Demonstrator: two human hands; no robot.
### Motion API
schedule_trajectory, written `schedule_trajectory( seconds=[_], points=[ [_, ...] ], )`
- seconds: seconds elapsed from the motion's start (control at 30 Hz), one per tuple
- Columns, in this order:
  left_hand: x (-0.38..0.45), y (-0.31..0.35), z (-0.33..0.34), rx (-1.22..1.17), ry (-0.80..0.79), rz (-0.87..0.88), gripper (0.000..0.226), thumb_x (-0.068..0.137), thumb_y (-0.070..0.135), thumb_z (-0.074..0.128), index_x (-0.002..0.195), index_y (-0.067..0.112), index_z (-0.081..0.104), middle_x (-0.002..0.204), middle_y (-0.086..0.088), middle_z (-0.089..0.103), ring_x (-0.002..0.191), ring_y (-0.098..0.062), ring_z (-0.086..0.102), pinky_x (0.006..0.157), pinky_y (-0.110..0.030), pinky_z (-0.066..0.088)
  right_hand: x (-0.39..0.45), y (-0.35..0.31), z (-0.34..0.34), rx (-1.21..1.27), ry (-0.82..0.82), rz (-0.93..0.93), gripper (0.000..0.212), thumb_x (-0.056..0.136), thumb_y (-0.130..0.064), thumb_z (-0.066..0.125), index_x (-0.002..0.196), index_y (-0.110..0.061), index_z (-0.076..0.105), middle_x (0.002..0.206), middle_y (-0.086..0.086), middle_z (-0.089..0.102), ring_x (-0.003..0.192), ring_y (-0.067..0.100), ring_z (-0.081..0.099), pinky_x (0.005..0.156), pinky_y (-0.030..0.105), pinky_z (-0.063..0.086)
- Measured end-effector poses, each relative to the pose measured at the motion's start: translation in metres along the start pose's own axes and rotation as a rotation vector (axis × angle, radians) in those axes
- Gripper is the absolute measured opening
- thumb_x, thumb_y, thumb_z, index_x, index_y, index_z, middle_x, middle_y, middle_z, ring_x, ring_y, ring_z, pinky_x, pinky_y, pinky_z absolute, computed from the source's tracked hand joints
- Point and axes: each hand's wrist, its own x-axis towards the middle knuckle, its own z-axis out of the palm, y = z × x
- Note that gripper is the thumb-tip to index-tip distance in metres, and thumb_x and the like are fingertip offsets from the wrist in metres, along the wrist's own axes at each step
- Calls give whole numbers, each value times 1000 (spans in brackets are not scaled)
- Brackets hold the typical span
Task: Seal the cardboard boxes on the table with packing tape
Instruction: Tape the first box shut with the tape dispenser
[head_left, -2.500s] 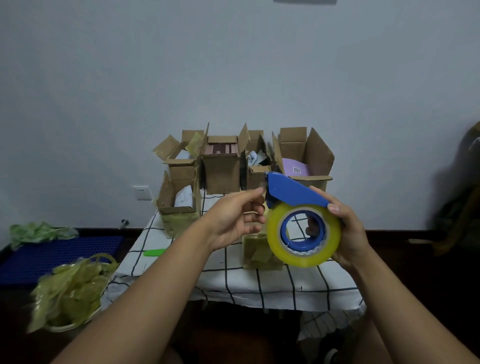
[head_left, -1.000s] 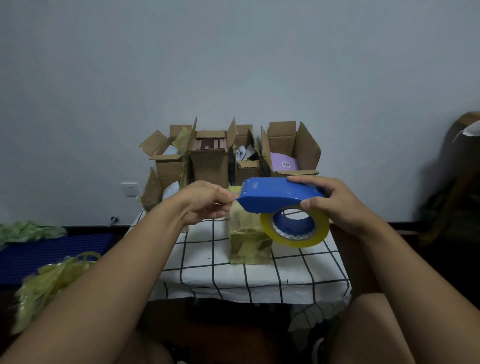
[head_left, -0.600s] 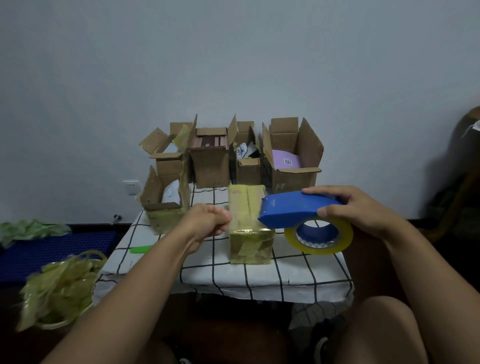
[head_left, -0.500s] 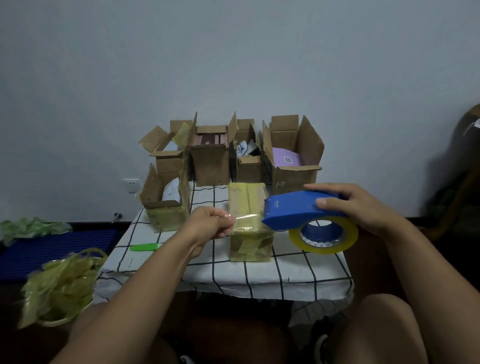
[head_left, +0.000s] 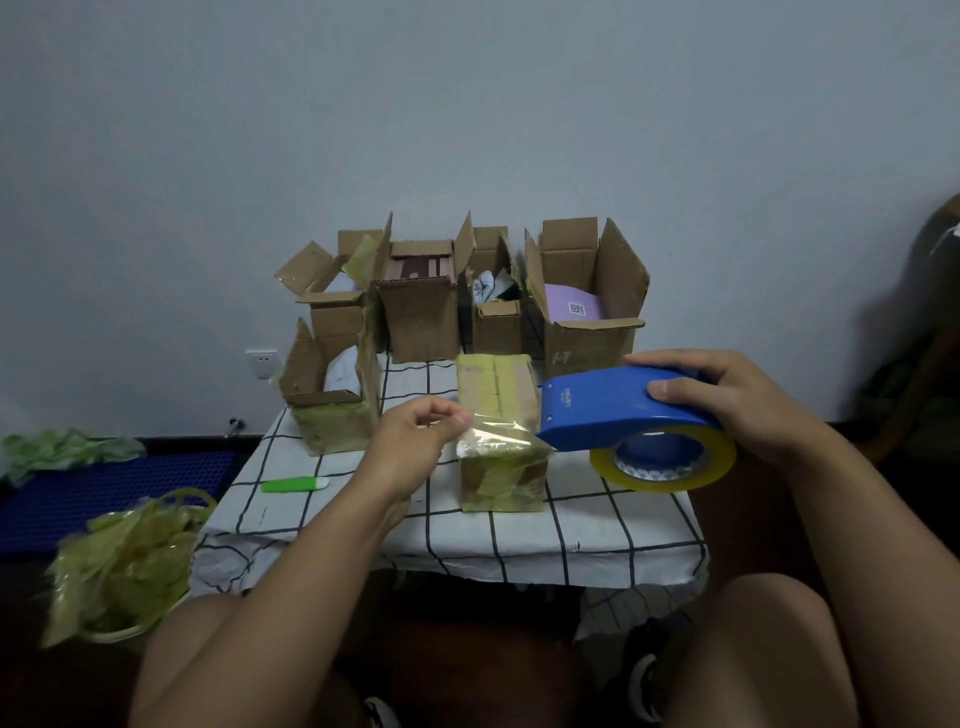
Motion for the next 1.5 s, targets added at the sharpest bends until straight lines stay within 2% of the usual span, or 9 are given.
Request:
schedule_trajectory(
  seconds=[0.27,0.43,0.57,0.97,1.13,1.23,1.37,1.43,1.5],
  points=[
    [3,-15,3,104,30,3,3,91,17,68,93,18,69,74,0,62,68,-13,55,75,-33,49,1,-2,3,-14,-21,25,34,84,-41,66,117,-40,67,113,-13,68,99,8,66,74,17,54],
    [10,-21,6,108,41,-72,30,85,25,75,110,21,59,86,-4,65,79,-18,60,86,-41,52,3,-1,3,-46,-37,53,38,79,-42,63,118,-40,68,118,-10,67,99,7,67,73,19,54],
    [18,-22,7,95,69,-116,25,83,21,77,104,17,63,98,-10,68,78,-17,60,77,-34,50,8,-3,5,-56,-46,60,39,79,-43,63,118,-40,67,117,-10,67,97,6,67,73,18,54],
    [24,-18,7,110,26,-179,21,82,7,75,100,10,64,86,-8,67,69,-14,57,57,-25,43,15,-2,10,-87,-76,95,37,81,-42,62,117,-39,68,112,-10,68,94,5,67,72,15,52],
    [23,-19,-3,192,-54,-199,32,87,24,74,112,15,58,90,-2,52,78,-13,49,60,-27,37,14,10,13,-84,-72,128,28,90,-32,63,117,-37,69,113,-9,68,94,6,67,73,16,53],
    [19,-29,-2,295,-74,38,27,93,21,65,119,23,59,95,2,50,90,-14,51,76,-27,41,12,18,16,-52,-49,141,26,95,-24,61,117,-35,69,113,-8,68,95,7,67,73,17,53],
    [11,-51,2,798,-5,753,36,89,17,56,124,19,64,133,2,56,128,-20,43,108,-38,35,10,24,17,-31,-30,155,26,96,-23,60,114,-38,70,113,-9,69,97,12,67,77,22,53],
    [9,-57,5,1044,-103,888,57,82,30,63,136,17,55,143,0,52,135,-19,42,111,-37,29,9,25,16,-31,-22,161,25,96,-23,60,113,-40,70,113,-9,68,98,14,66,79,22,52],
    [9,-62,10,1226,-107,936,69,76,36,74,139,17,52,140,-3,54,129,-23,51,104,-36,40,8,26,17,-26,-14,164,26,97,-22,60,113,-38,70,115,-9,67,99,16,65,79,22,51]
  ],
)
